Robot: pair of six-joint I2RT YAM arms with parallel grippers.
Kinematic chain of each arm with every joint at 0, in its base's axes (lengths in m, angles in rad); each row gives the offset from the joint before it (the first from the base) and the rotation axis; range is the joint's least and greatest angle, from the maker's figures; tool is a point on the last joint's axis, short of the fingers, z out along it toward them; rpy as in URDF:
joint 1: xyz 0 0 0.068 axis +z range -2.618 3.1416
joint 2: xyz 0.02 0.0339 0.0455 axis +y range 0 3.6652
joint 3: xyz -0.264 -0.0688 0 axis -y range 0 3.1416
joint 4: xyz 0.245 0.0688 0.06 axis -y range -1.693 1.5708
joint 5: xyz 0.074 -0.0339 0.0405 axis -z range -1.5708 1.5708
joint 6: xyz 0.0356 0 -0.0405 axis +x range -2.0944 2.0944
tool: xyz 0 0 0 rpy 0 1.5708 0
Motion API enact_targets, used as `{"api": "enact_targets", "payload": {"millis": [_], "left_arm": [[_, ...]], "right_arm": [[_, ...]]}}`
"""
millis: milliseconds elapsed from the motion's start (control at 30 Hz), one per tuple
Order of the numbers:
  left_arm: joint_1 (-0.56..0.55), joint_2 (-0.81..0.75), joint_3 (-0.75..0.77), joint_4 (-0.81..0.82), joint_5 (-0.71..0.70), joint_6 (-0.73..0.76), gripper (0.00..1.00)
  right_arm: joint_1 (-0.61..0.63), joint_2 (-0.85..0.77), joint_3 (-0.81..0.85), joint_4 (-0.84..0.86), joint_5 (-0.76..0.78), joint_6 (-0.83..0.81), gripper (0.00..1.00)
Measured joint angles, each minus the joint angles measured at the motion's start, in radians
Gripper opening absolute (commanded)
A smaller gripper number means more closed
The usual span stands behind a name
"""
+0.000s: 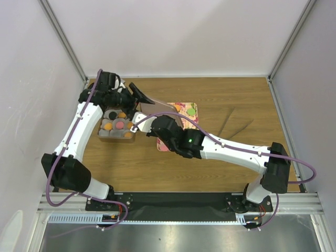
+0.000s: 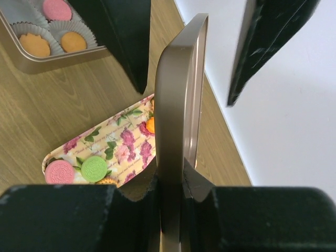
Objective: Pack the cookies
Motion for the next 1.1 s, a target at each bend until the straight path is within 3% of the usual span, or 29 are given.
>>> {"api": "enact_targets", "payload": {"millis": [133,433,533,733,833,967,1100], "left_arm": [[0.032,0.0,0.022,0.03,-0.001,0.006,0.84],[0.131,-0.016,0.039,0.097,-0.086,0.076,0.86],[0.17,-0.049,0.039,0.089,-0.178,0.121,0.87],[0.224,-0.153,0.014,0.079,-0.439,0.216,0.87],[0.229,-0.206,-0.052,0.113,-0.558,0.231,0.87],[0.232,-0.211,-0.127,0.129,-0.71,0.232,0.92],[0.239,-0.221,-0.224,0.173,-0.832,0.234,0.95]], "right_arm": [[0.0,0.0,0.0,-0.004,0.007,0.01,0.0],[-0.076,0.002,0.047,-0.164,-0.063,0.169,0.0],[-0.148,0.055,0.201,-0.287,-0.133,0.267,0.0],[-0.294,0.285,0.697,-0.459,-0.384,0.502,0.0],[-0.347,0.351,0.799,-0.463,-0.525,0.623,0.0],[-0.404,0.376,0.74,-0.376,-0.716,0.825,0.0],[-0.432,0.377,0.472,-0.11,-0.874,1.043,0.0]]}}
